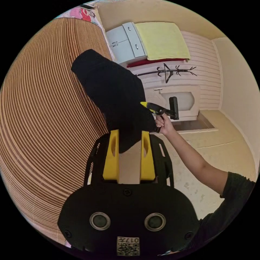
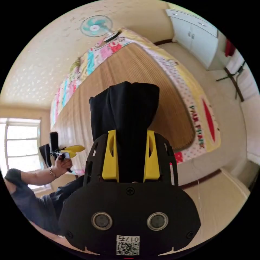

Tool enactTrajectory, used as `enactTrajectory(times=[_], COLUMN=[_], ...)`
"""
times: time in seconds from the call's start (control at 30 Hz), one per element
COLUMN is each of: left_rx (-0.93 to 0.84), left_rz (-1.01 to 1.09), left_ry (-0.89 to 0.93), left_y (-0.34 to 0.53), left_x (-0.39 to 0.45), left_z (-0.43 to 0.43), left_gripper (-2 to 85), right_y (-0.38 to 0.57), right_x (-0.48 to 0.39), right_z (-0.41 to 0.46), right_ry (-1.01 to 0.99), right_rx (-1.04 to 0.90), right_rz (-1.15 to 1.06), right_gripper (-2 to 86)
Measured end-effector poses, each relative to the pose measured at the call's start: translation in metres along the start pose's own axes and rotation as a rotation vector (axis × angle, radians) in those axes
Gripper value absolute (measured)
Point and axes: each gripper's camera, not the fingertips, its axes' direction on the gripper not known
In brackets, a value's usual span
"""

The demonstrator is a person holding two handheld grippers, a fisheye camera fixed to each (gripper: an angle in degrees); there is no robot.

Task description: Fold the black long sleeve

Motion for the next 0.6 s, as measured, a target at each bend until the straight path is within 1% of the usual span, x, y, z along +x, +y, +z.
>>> enactTrajectory(times=[0.03, 0.1, 0.13, 0.2, 0.23, 0.3, 0.33, 0.37, 0.4, 0.43, 0.47, 0.5, 0.53, 0.6], left_rx=[-0.027, -0.144, -0.172, -0.303, -0.338, -0.471, -0.496, -0.526, -0.520, -0.505, -0.454, -0.369, -0.312, -0.013], left_rz=[0.000, -0.007, -0.011, -0.058, -0.079, -0.161, -0.189, -0.246, -0.297, -0.324, -0.384, -0.464, -0.505, -0.630], left_ry=[-0.020, -0.130, -0.157, -0.280, -0.309, -0.350, -0.365, -0.415, -0.474, -0.500, -0.542, -0.575, -0.585, -0.593], left_y=[0.004, 0.034, 0.045, 0.102, 0.119, 0.192, 0.211, 0.249, 0.284, 0.301, 0.331, 0.360, 0.375, 0.431], left_x=[0.000, -0.010, -0.014, -0.041, -0.048, -0.073, -0.077, -0.079, -0.075, -0.072, -0.062, -0.051, -0.044, -0.009], left_z=[0.002, -0.002, -0.005, -0.032, -0.041, -0.090, -0.106, -0.141, -0.181, -0.201, -0.242, -0.284, -0.305, -0.379], left_gripper=[11.3, 11.2, 11.2, 10.8, 10.7, 7.5, 6.4, 5.0, 4.2, 3.3, 1.5, 0.4, -0.1, -0.7], right_y=[0.004, 0.016, 0.027, 0.049, 0.069, 0.103, 0.127, 0.139, 0.164, 0.188, 0.200, 0.226, 0.250, 0.278], right_x=[0.012, 0.014, 0.008, -0.004, -0.015, -0.036, -0.052, -0.062, -0.085, -0.112, -0.127, -0.157, -0.187, -0.236], right_z=[0.000, 0.008, 0.022, 0.053, 0.075, 0.108, 0.134, 0.145, 0.166, 0.189, 0.201, 0.228, 0.253, 0.278], right_ry=[0.137, 0.232, 0.233, 0.239, 0.237, 0.188, 0.149, 0.137, 0.105, 0.056, 0.034, 0.000, -0.032, -0.028], right_rx=[0.028, 0.061, 0.060, 0.019, 0.001, -0.034, -0.111, -0.145, -0.204, -0.277, -0.325, -0.446, -0.576, -0.706], right_rz=[0.135, 0.243, 0.263, 0.293, 0.308, 0.307, 0.314, 0.313, 0.282, 0.223, 0.193, 0.144, 0.099, 0.012], right_gripper=[10.7, 8.9, 7.8, 5.6, 3.9, 1.9, 1.4, 1.2, 0.9, 0.7, 0.7, 0.6, 0.5, 0.4])
